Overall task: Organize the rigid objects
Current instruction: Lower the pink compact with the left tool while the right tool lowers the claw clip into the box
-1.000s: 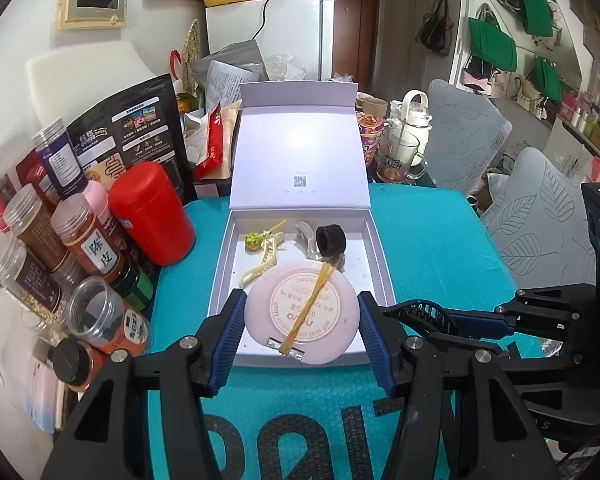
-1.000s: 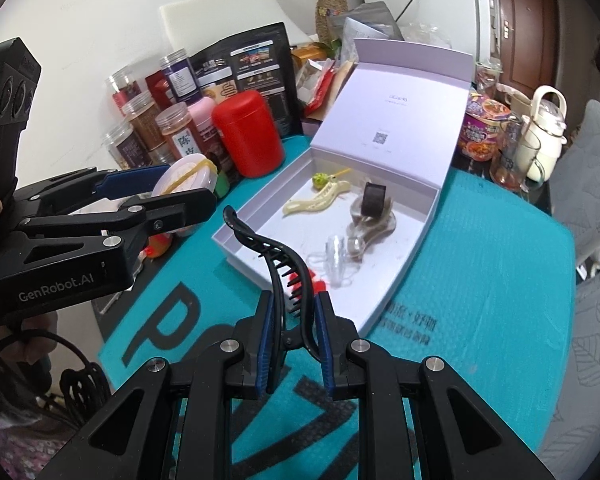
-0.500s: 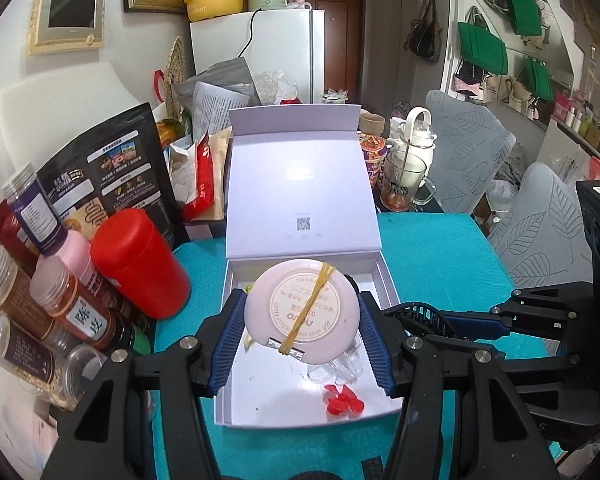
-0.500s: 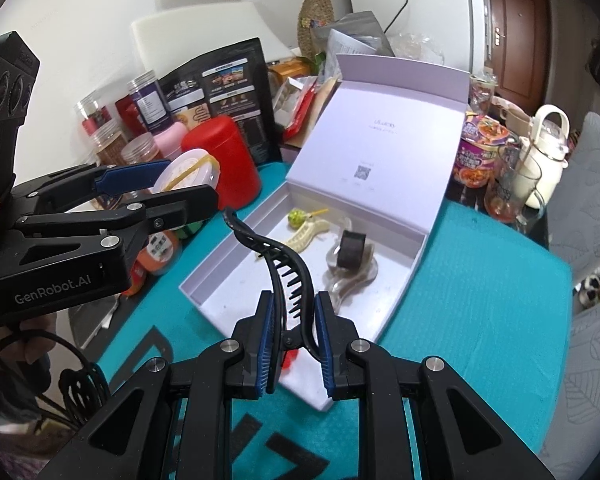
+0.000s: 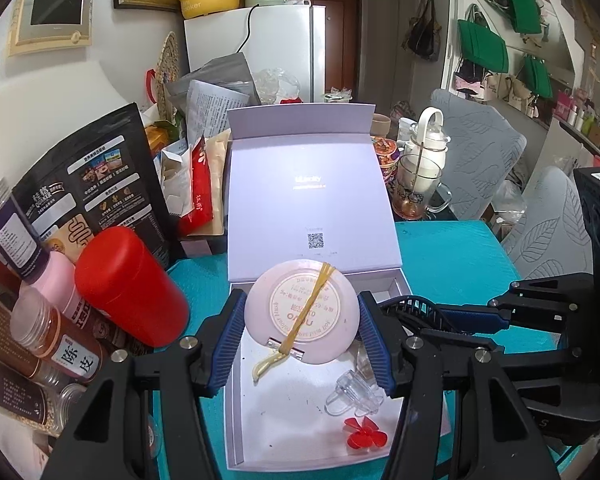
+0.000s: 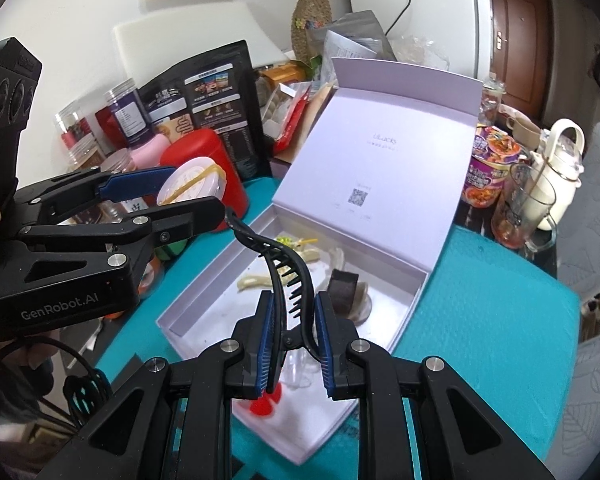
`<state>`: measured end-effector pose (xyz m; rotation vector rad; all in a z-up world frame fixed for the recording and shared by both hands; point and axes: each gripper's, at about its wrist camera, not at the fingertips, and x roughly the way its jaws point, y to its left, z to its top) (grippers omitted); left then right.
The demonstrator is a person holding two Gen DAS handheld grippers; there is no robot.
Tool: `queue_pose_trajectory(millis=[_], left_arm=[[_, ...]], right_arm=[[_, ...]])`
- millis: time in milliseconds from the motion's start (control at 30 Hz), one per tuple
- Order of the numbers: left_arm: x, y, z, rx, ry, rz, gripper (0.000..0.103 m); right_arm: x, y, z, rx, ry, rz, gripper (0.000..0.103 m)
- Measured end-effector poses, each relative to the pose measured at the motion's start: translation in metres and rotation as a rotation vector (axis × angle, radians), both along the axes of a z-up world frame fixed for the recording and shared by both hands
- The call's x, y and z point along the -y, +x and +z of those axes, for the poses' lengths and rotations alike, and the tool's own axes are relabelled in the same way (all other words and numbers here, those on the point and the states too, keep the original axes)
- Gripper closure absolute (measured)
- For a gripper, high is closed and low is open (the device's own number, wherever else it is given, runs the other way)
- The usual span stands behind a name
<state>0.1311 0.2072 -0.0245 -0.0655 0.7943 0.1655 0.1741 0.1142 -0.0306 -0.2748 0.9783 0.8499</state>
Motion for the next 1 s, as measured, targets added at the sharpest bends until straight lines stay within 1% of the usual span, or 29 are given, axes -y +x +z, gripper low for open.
queue_pose_trajectory(millis=[267, 500, 567, 767, 900, 1000], left_arm=[[-0.011, 0.016, -0.029, -0.032, -0.015, -0.009, 0.048], [-0.023, 0.026, -0.058, -0.072, -0.04, 0.006, 0.048], [-0.025, 0.028, -0.066, -0.084, -0.054, 0.013, 0.048], [-0.027, 0.031, -0.086, -0.113, -0.079, 0.025, 0.048], [-0.027, 0.031, -0.099, -0.127, -0.1, 0.033, 0.048], [-0.026, 0.032, -0.106, -0.142, -0.106, 0.035, 0.048]], right_arm=[[-0.008, 0.013, -0.026, -0.022, -0.011, -0.018, 0.083], [-0.011, 0.025, -0.052, -0.057, -0.023, -0.053, 0.083], [-0.011, 0.027, -0.059, -0.05, -0.014, -0.075, 0.083], [-0.007, 0.033, -0.076, -0.076, -0.007, -0.126, 0.083], [0.002, 0.034, -0.078, -0.074, 0.026, -0.188, 0.084], [0.006, 0.036, -0.082, -0.086, 0.029, -0.226, 0.084]])
